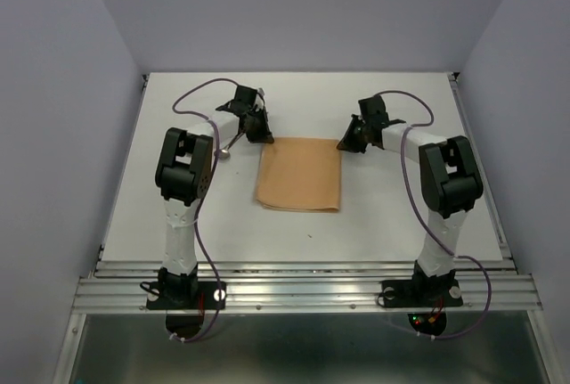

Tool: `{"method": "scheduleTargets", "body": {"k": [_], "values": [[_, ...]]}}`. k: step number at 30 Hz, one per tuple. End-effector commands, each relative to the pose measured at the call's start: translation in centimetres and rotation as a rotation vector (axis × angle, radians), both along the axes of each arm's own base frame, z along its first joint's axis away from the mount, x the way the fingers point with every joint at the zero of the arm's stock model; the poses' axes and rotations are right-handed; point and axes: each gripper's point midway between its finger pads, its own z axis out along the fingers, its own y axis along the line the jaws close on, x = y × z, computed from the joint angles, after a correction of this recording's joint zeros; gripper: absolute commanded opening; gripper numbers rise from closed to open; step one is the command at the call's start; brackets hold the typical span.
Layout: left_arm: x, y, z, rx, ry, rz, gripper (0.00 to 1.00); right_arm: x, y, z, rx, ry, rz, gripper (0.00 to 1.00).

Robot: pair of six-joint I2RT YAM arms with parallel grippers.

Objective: Fold the napkin into a case and place the utensils inside
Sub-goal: Smooth out the square-folded napkin at the center of the board.

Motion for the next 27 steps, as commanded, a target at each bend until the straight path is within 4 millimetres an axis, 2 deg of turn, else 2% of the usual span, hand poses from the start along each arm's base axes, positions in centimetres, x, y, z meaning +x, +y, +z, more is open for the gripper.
{"method": "scheduleTargets", "body": {"k": [1,2,3,4,5,6,7,8,9,10,14,16,19,20,21,24,27], "values": [[-3.2,2.1,-2.3,0.075,0.112,0.016,0.0,-2.1,1.9,5.0,0.03,-0.111,0.078,0.12],[-3.3,2.1,-2.5,0.076,0.112,0.014,0.0,-2.9,2.2,5.7,0.038,-0.121,0.093,0.12],[-3.4,2.1,-2.5,0.074,0.115,0.016,0.0,-3.8,2.5,5.5,0.046,-0.111,0.105,0.12],[-3.6,2.1,-2.7,0.077,0.121,0.013,0.0,-5.6,3.2,4.3,0.079,-0.08,0.13,0.12],[-3.7,2.2,-2.7,0.077,0.124,0.016,0.0,-6.4,3.4,4.1,0.105,-0.073,0.136,0.12],[-3.8,2.2,-2.8,0.078,0.126,0.014,0.0,-7.0,4.1,4.9,0.169,-0.084,0.146,0.12],[-3.9,2.3,-2.9,0.08,0.128,0.015,0.0,-8.0,4.6,4.5,0.193,-0.072,0.161,0.12],[-3.9,2.2,-2.9,0.079,0.127,0.013,0.0,-9.8,4.8,3.0,0.201,-0.028,0.17,0.12],[-4.1,2.3,-3.0,0.08,0.129,0.013,0.0,-10.0,5.1,3.2,0.231,-0.04,0.172,0.12],[-4.0,2.3,-2.9,0.079,0.129,0.016,0.0,-10.9,5.3,2.6,0.235,-0.02,0.181,0.12],[-4.0,2.2,-3.0,0.078,0.128,0.012,0.0,-13.7,4.3,-0.8,0.223,0.066,0.159,0.12],[-4.0,2.2,-2.9,0.078,0.127,0.012,0.0,-14.1,3.7,-1.4,0.192,0.079,0.151,0.11],[-4.0,2.2,-2.7,0.078,0.123,0.01,0.0,-14.1,3.6,-0.4,0.159,0.053,0.171,0.11],[-3.9,2.3,-2.7,0.078,0.121,0.01,0.0,-13.9,4.0,1.0,0.164,0.009,0.186,0.11],[-3.9,2.2,-2.6,0.077,0.12,0.01,0.0,-14.5,3.7,1.1,0.149,0.027,0.19,0.11],[-3.9,2.2,-2.4,0.075,0.117,0.009,0.0,-15.2,4.5,3.0,0.152,-0.012,0.222,0.11],[-3.9,2.2,-2.6,0.075,0.121,0.01,0.0,-17.0,5.0,3.1,0.154,0.01,0.236,0.11]]}}
